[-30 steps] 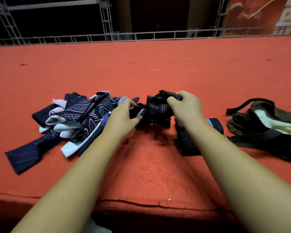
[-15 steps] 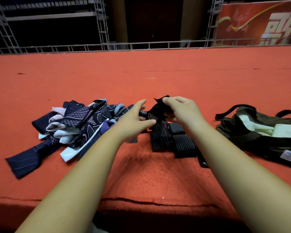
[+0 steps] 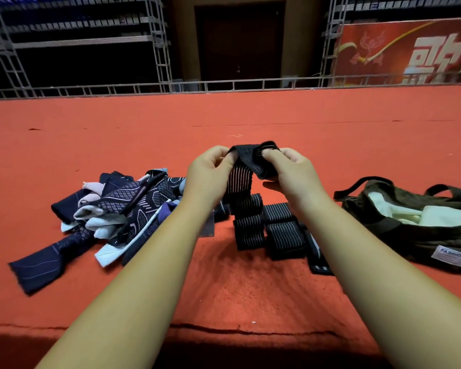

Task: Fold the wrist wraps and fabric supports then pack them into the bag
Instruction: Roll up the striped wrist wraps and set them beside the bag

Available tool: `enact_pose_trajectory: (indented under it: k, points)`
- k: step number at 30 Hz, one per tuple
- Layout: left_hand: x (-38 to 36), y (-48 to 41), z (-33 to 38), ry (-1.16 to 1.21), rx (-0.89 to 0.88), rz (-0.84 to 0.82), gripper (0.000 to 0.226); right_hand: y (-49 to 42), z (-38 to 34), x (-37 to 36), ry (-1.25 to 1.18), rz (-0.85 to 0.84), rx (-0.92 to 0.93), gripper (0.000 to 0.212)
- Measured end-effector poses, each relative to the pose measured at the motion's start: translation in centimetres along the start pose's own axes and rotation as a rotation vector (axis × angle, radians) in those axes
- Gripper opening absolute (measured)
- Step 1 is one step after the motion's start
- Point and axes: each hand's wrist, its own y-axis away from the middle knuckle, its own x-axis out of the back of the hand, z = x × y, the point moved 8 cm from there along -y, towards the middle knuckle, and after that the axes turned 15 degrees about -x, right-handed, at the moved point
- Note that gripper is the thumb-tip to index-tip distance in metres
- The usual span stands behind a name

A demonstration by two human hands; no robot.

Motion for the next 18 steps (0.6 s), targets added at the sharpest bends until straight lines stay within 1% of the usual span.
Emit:
enact_pose_trajectory:
  k: [3,5,6,7,9,10,12,13,14,15,16,18]
  points:
    - [0.5,-0.4,1.2,0.021,-0.044,-0.001,0.016,0.5,-0.2,-0.4,-0.009,-0.076,-0.039,0.057]
    - [1.0,-0.1,1.6,0.088,-0.038,0.014,0.014,0.6,0.5,-0.9,-0.109,-0.173,-0.138,0.077]
    - [1.2,0.1,1.6,0.109,-0.029,0.017,0.014,0.7,1.1,-1.3,-0.18,-0.209,-0.201,0.079]
    - [1.4,0.3,1.6,0.115,-0.025,0.013,0.015,0.6,2.0,-1.6,-0.232,-0.221,-0.263,0.076]
    - [1.8,1.0,1.2,0.11,-0.024,-0.024,0.014,0.3,4.2,-2.0,-0.232,-0.207,-0.368,0.07]
    - [1.9,1.5,0.9,0.113,-0.015,-0.065,0.012,0.3,5.3,-2.4,-0.203,-0.219,-0.419,0.074]
    - [2.0,2.7,-0.1,0.146,0.015,-0.183,0.013,0.5,7.5,-3.5,-0.12,-0.285,-0.534,0.091]
    - [2.0,3.5,-0.6,0.175,0.038,-0.263,0.018,0.6,8.2,-3.9,-0.082,-0.313,-0.572,0.097]
    - [1.8,4.6,-1.0,0.211,0.066,-0.347,0.026,0.6,8.8,-4.2,-0.06,-0.337,-0.586,0.098]
    - [1.6,5.6,-1.5,0.257,0.103,-0.422,0.034,0.5,9.3,-4.3,-0.067,-0.347,-0.59,0.09]
    - [1.4,6.7,-1.8,0.314,0.153,-0.482,0.04,0.5,9.7,-4.4,-0.085,-0.328,-0.595,0.074]
    - [1.0,8.5,-2.6,0.382,0.25,-0.568,0.048,0.4,10.8,-4.4,-0.077,-0.251,-0.627,0.034]
